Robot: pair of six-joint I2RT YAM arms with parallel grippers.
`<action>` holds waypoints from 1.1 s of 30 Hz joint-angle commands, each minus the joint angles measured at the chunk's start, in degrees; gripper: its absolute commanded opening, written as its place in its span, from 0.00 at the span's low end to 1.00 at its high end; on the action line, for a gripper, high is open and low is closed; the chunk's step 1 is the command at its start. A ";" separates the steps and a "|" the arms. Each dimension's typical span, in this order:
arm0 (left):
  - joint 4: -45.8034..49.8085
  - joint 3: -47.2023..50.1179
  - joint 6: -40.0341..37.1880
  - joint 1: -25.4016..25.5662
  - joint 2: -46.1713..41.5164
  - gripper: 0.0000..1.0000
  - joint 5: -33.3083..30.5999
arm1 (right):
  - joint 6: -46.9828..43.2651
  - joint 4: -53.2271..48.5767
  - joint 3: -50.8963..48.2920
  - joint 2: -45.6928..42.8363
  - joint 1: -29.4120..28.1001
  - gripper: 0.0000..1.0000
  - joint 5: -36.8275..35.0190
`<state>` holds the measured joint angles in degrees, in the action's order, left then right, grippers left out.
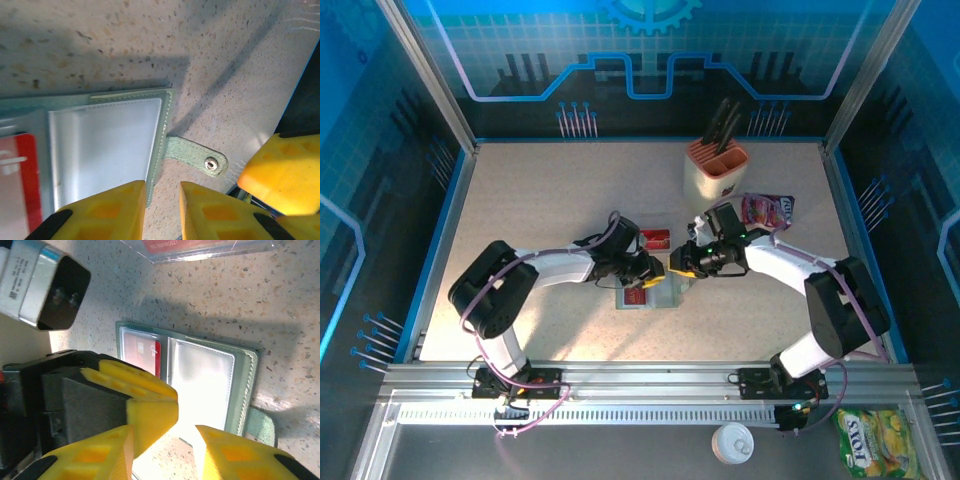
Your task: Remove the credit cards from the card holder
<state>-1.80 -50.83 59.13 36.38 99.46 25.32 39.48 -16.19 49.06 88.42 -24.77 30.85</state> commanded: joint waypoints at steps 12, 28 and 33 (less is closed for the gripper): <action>2.31 5.93 -5.00 -6.90 -5.62 0.23 3.73 | 5.63 4.21 1.02 4.95 -7.13 0.36 -3.72; 4.13 10.88 -9.53 -12.30 -8.16 0.07 6.55 | 7.71 5.05 7.61 12.24 -12.56 0.34 -5.81; 4.89 13.41 -9.29 -12.30 -10.45 0.06 5.37 | 7.53 4.30 9.40 13.98 -13.68 0.33 -5.64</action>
<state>0.80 -39.24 50.92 24.36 91.24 30.30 46.54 -11.49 56.49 101.21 -37.43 25.52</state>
